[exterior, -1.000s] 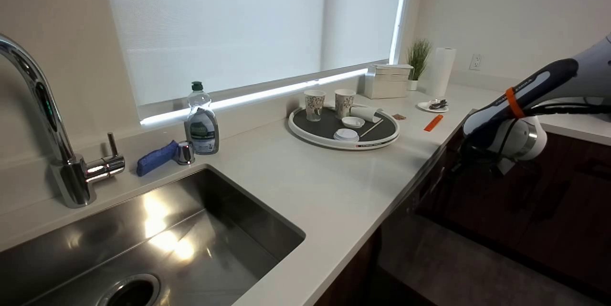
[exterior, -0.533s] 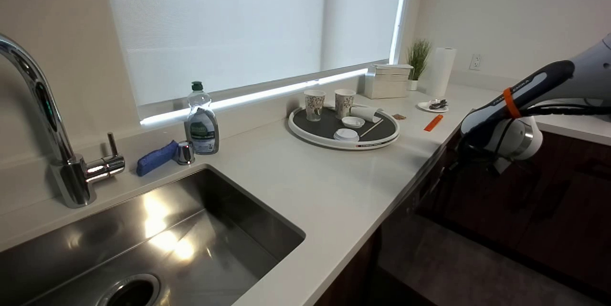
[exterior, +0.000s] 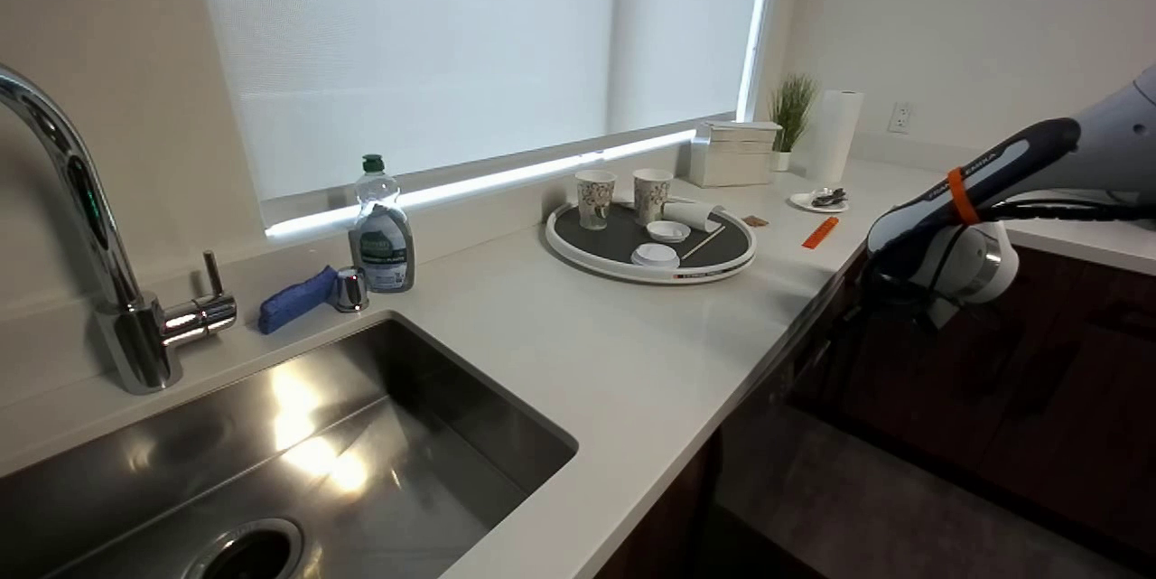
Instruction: Press the button on the object
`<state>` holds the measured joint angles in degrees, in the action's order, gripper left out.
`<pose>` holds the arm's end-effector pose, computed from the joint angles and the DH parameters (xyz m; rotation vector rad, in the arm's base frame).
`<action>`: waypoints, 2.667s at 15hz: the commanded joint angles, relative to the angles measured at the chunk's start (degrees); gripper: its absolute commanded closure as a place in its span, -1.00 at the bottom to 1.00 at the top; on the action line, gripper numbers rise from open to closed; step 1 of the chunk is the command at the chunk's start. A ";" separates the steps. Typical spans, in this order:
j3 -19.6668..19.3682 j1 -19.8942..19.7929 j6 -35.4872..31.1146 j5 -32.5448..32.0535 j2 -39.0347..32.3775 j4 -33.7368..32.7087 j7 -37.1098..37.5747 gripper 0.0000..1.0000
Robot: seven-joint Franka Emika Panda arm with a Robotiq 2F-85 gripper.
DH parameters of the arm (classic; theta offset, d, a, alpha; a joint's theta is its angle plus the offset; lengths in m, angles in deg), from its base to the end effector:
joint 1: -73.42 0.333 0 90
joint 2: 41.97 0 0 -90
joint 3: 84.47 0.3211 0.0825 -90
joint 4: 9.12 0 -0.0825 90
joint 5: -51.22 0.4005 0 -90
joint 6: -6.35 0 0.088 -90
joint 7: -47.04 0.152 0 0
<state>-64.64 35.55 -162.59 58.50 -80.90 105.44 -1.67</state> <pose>0.6179 -0.2074 0.1090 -3.0068 -0.4682 -0.5857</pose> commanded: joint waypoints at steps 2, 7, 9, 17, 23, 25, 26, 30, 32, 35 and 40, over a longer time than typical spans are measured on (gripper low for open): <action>2.33 -2.28 -2.03 -0.34 -2.13 -1.23 -1.56 1.00; 3.09 -3.19 -2.16 -0.40 -2.48 -1.46 -1.77 1.00; 3.48 -3.54 -2.17 -0.43 -2.60 -1.47 -1.89 1.00; 5.70 -5.76 -2.01 -0.32 -3.05 -1.47 -2.88 1.00; 7.17 -7.21 -1.78 -0.17 -3.23 -1.36 -3.76 1.00; 7.39 -7.41 -1.72 -0.24 -3.35 -1.36 -3.83 1.00; 7.53 -7.54 -1.58 -0.23 -3.41 -1.37 -3.88 1.00; 7.76 -7.65 -1.67 -0.21 -3.68 -1.45 -3.77 1.00; 7.99 -7.79 -1.88 -0.06 -3.78 -1.48 -3.66 1.00; 8.70 -8.37 -1.43 0.20 -3.94 -1.56 -3.60 1.00; 9.93 -9.49 -0.81 0.58 -4.20 -1.59 -3.28 1.00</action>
<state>-57.21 27.53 -162.98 58.50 -83.35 104.73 -4.45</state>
